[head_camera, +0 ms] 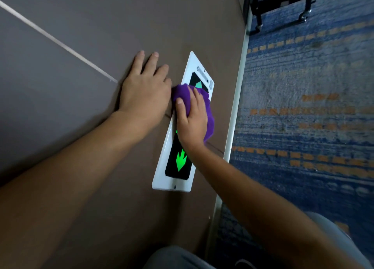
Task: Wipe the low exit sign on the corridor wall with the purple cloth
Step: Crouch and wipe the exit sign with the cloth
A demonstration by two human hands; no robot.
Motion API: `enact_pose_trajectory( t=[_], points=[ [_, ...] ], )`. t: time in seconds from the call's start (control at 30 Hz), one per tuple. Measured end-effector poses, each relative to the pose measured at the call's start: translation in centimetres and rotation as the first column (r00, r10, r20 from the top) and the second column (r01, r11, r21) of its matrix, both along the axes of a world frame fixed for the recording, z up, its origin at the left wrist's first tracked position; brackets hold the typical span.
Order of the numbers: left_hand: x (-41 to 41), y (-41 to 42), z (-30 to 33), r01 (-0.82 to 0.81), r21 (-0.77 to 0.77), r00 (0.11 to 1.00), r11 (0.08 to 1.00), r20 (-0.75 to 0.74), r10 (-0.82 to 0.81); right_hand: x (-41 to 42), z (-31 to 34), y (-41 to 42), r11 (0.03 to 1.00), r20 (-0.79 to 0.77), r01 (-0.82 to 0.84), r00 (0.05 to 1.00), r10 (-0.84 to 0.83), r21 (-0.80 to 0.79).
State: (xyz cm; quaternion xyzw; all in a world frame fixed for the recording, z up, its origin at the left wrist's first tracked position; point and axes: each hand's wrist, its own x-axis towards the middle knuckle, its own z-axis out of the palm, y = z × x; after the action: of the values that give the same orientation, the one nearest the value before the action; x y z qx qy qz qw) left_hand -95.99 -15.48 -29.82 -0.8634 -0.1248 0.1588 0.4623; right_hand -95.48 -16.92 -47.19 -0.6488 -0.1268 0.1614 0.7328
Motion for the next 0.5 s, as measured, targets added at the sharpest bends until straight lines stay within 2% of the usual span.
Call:
enact_pose_trajectory(
  t=[0.5],
  points=[
    [-4.0, -1.7, -1.4, -0.018, -0.017, 1.0, 1.0, 0.001, 0.018, -14.9, -2.4, -7.4, 0.986, 0.216, -0.162, 0.963, 0.164, -0.025]
  ],
)
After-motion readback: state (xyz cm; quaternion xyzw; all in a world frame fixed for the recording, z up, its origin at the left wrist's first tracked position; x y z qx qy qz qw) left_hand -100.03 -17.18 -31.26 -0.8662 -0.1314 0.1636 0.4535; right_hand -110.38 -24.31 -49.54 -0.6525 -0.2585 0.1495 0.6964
